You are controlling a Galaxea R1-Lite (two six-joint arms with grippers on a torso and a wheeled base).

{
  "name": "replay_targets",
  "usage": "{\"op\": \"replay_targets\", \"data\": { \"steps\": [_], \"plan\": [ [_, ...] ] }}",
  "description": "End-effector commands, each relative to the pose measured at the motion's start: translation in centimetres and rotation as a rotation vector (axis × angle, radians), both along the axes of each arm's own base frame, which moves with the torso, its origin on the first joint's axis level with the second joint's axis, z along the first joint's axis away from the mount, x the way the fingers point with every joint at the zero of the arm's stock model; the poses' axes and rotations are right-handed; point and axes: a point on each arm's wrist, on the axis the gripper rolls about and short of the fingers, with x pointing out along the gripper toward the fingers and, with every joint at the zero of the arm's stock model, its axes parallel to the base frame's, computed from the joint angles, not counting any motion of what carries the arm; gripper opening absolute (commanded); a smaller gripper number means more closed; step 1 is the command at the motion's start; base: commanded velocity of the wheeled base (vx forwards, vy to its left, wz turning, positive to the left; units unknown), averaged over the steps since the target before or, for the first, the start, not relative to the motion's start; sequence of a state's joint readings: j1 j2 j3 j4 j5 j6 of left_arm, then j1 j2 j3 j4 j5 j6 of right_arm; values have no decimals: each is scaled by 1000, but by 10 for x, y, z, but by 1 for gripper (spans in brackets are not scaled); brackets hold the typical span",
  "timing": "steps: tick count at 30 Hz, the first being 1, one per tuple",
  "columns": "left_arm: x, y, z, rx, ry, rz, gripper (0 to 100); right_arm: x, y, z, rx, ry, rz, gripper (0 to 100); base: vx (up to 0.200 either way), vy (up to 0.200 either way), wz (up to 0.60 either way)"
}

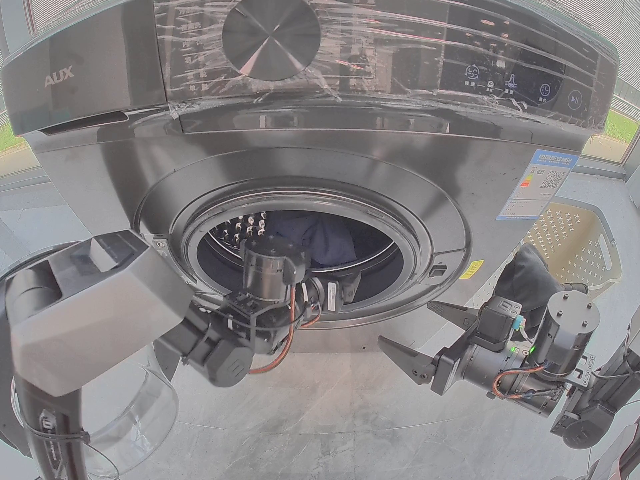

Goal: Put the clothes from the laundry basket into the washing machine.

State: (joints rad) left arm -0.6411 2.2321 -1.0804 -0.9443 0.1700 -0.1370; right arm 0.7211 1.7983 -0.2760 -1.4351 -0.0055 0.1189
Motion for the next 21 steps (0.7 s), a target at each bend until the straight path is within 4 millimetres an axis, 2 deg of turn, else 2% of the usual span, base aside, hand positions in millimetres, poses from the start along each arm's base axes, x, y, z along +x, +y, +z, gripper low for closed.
{"op": "replay_targets", "data": {
  "steps": [1,3,9,15,19,21],
  "plan": [
    [-100,21,39,-38,-43,-161,100,-17,-10,-4,-22,22,19,100,0,0,0],
    [-125,32,42,-53,-52,-191,100,-21,-14,-2,-17,16,13,100,0,0,0],
    [-174,71,55,-78,-77,-220,100,-39,-34,5,-7,6,-2,100,0,0,0],
    [-199,102,70,-116,-127,-196,100,-49,-51,16,28,-37,-34,100,0,0,0],
    [-212,118,76,-128,-159,-181,100,-52,-62,20,34,-53,-94,100,-200,0,0],
    [-222,135,75,-126,-179,-146,100,-55,-73,23,38,-60,-145,100,-200,0,0]
  ]
}}
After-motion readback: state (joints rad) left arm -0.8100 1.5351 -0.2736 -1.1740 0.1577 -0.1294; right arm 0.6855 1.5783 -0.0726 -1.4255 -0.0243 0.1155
